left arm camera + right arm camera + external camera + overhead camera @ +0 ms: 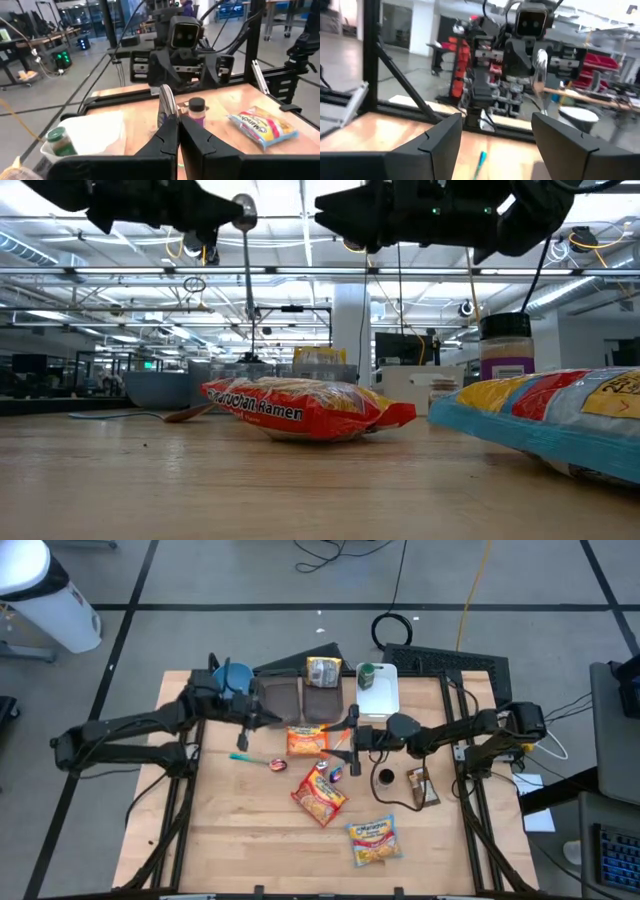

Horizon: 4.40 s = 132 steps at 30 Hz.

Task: Pick & Place Food Item
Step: Put the blue patterned spoon into the left black bin

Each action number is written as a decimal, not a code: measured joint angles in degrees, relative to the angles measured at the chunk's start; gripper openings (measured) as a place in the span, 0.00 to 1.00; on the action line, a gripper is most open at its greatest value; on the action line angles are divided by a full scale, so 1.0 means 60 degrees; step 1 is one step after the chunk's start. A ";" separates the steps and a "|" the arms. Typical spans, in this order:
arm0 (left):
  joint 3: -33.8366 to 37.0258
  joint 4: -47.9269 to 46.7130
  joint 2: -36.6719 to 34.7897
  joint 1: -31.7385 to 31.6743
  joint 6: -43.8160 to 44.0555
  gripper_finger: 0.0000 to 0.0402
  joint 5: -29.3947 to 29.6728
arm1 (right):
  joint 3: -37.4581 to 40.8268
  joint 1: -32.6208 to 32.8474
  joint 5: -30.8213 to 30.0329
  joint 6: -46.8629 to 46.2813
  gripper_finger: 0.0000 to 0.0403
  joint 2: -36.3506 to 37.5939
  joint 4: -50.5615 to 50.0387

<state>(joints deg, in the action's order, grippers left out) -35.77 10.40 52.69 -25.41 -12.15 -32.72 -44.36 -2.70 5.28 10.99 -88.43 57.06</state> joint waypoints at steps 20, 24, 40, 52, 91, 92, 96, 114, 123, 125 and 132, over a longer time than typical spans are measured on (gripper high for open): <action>0.0004 0.0026 0.2090 -0.4146 -0.1656 0.01 -0.3262 | 0.0637 -0.0500 -0.0201 -0.0464 0.56 0.0013 0.0021; 0.0004 0.0639 0.2794 -0.4524 -0.1736 0.02 -0.3255 | 0.0641 -0.0633 -0.0188 -0.0467 0.56 0.0013 0.0014; 0.0004 0.0636 0.4371 -0.5060 -0.2654 0.02 -0.2019 | 0.0645 -0.0994 -0.0167 -0.0494 0.56 0.0013 -0.0078; 0.0002 -0.0169 0.4470 -0.4467 -0.3811 0.01 -0.0712 | 0.0645 -0.1049 -0.0165 -0.0499 0.56 0.0013 -0.0140; -0.1722 -0.2100 0.6730 -0.3364 -0.3294 0.04 0.0319 | 0.0645 -0.1045 -0.0128 -0.0580 0.56 0.0013 -0.0443; -0.1903 -0.2320 0.6837 -0.3327 -0.3352 0.03 0.0321 | 0.0645 -0.1045 -0.0125 -0.0580 0.56 0.0013 -0.0466; -0.2277 -0.2712 0.7081 -0.3199 -0.3496 0.01 0.0308 | 0.0645 -0.1045 -0.0125 -0.0569 0.56 0.0009 -0.0606; -0.2251 -0.4396 0.6779 -0.2981 -0.4880 0.03 0.0838 | 0.1563 -0.1079 -0.0197 -0.0962 0.56 0.0005 0.0932; -0.2251 -0.4556 0.6779 -0.2677 -0.5112 0.07 0.1304 | 0.1566 -0.1253 -0.0205 -0.1437 0.56 0.0005 0.0881; -0.2251 -0.4434 0.6779 -0.2619 -0.5137 0.07 0.1305 | 0.1566 -0.1249 -0.0204 -0.1437 0.56 0.0005 0.0880; -0.2251 -0.4306 0.6779 -0.2492 -0.5115 0.04 0.1302 | 0.1566 -0.1249 -0.0188 -0.1425 0.56 0.0005 0.0881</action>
<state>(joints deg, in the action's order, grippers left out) -49.28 -15.44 93.36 -40.36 -42.84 -24.91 -34.96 -10.20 4.16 2.44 -88.40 62.35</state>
